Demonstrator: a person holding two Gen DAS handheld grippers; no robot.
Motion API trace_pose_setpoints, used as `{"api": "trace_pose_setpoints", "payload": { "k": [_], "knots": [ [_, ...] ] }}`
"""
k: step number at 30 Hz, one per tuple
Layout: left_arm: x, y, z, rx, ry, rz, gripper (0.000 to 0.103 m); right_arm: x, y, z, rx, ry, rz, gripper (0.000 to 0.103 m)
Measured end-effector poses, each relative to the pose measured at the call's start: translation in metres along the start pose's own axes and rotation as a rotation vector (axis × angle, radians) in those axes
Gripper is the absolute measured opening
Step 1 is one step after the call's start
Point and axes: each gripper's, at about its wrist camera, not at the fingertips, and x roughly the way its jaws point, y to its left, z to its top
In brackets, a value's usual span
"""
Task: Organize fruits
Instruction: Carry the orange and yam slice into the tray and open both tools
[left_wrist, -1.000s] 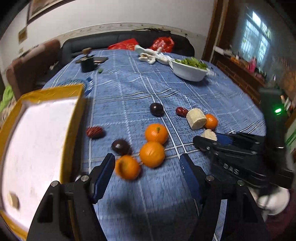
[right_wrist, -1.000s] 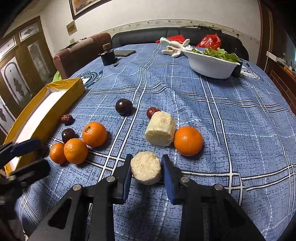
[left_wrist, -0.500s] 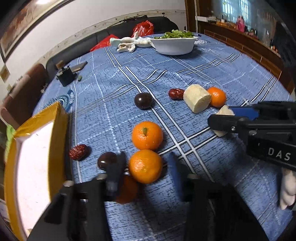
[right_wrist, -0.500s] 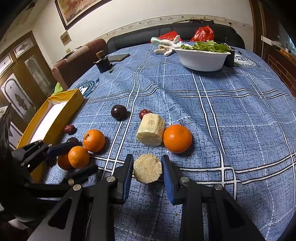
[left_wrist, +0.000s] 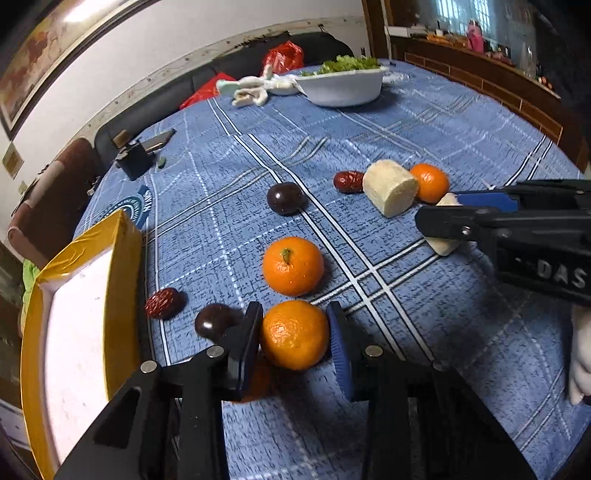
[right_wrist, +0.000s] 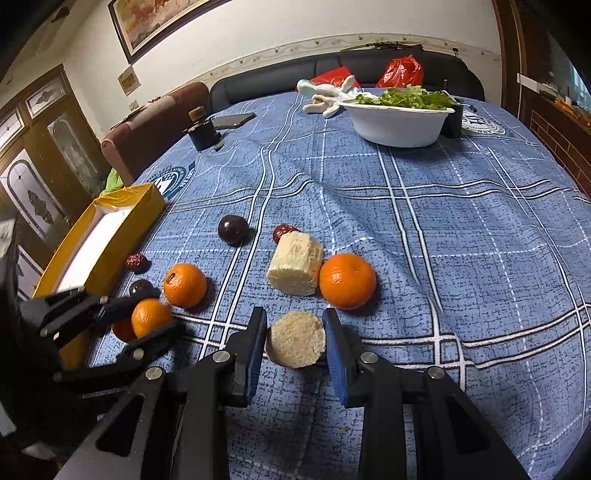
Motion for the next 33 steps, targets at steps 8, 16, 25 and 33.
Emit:
{"api": "trace_pose_setpoints", "payload": {
  "k": [8, 16, 25, 33],
  "knots": [
    [-0.053, 0.036, -0.017, -0.217, -0.111, -0.028, 0.034, -0.008, -0.005, 0.002, 0.015, -0.043, 0.043, 0.029],
    [-0.101, 0.09, -0.071, -0.433, -0.179, -0.016, 0.035, -0.005, -0.031, 0.004, 0.16, -0.026, 0.162, 0.029],
    [-0.128, 0.156, -0.128, -0.588, -0.2, 0.035, 0.035, -0.018, -0.032, -0.003, 0.208, -0.056, 0.117, 0.029],
    [-0.112, 0.211, -0.15, -0.73, -0.16, 0.042, 0.035, -0.037, 0.035, 0.003, 0.095, -0.03, 0.205, 0.029]
  ]
}}
